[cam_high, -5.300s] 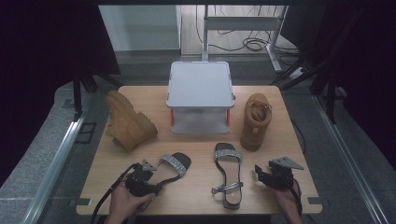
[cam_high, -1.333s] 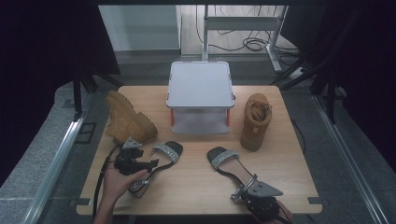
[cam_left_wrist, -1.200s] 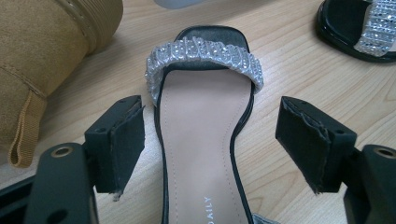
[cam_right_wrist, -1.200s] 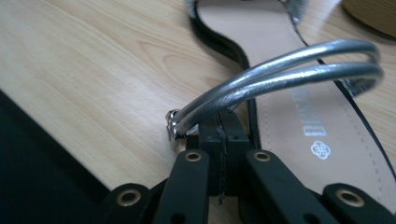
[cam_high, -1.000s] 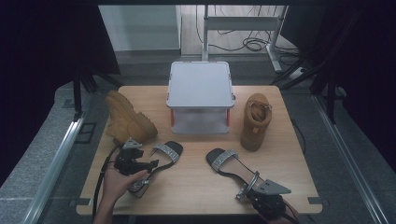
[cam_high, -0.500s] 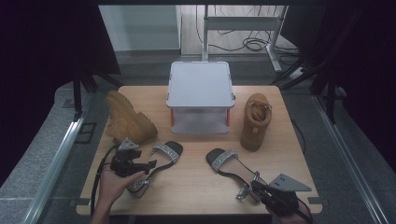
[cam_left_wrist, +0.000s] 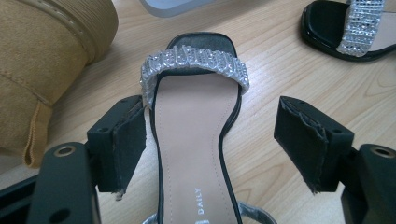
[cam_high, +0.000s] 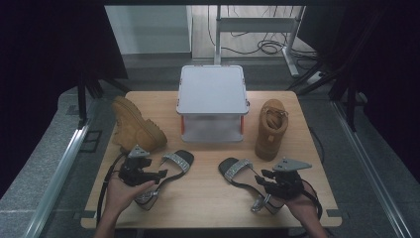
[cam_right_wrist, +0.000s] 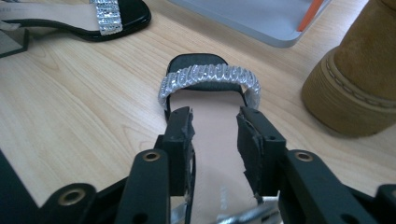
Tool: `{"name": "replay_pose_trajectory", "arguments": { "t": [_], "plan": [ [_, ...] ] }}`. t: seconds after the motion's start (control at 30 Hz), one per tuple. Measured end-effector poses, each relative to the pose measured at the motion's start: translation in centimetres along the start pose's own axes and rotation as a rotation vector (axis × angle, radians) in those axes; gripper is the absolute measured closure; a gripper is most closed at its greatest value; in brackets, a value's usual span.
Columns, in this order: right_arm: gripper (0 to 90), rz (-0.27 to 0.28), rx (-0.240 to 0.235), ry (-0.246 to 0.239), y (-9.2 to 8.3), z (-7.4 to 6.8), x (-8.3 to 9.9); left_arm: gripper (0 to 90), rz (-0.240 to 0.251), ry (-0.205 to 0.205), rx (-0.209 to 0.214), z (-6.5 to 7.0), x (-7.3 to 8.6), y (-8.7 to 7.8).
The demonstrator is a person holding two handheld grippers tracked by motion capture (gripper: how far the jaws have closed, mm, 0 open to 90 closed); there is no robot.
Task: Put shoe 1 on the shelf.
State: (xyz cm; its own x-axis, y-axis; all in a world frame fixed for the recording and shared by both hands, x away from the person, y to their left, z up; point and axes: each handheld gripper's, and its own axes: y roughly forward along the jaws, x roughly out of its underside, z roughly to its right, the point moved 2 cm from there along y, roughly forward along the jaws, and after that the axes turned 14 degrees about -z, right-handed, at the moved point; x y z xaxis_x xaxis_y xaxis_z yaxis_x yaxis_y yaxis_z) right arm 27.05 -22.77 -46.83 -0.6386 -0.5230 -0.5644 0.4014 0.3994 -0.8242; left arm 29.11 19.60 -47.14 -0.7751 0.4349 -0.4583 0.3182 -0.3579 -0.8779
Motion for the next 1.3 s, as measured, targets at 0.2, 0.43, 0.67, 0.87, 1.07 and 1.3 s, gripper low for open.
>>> {"name": "replay_pose_trajectory", "arguments": {
  "t": [0.2, 0.43, 0.67, 0.87, 1.07, 1.3],
  "plan": [
    [50.5, -0.055, -0.014, 0.013, 0.9, 0.7, -0.7, 25.5, -0.044, -0.004, -0.010, -0.6, 0.4, 0.1],
    [41.8, -0.169, -0.005, 0.006, 2.7, 0.7, -0.7, 25.6, -0.082, -0.005, -0.032, -1.2, 1.4, 0.6],
    [41.2, -0.226, 0.008, 0.001, 3.9, 0.7, -0.4, 25.6, -0.160, 0.026, -0.032, -1.1, 1.8, 2.1],
    [40.2, -0.269, 0.007, 0.008, 4.4, 0.6, 0.1, 25.5, -0.239, 0.039, -0.051, -0.8, 1.4, 3.7],
    [39.1, -0.297, 0.007, 0.008, 4.6, 0.5, 0.4, 27.3, -0.287, 0.025, -0.049, -0.8, 1.4, 4.8],
    [38.1, -0.359, 0.013, -0.015, 5.0, 0.5, 0.1, 31.7, -0.309, 0.020, -0.028, -0.8, 1.3, 5.2]
  ]
}}
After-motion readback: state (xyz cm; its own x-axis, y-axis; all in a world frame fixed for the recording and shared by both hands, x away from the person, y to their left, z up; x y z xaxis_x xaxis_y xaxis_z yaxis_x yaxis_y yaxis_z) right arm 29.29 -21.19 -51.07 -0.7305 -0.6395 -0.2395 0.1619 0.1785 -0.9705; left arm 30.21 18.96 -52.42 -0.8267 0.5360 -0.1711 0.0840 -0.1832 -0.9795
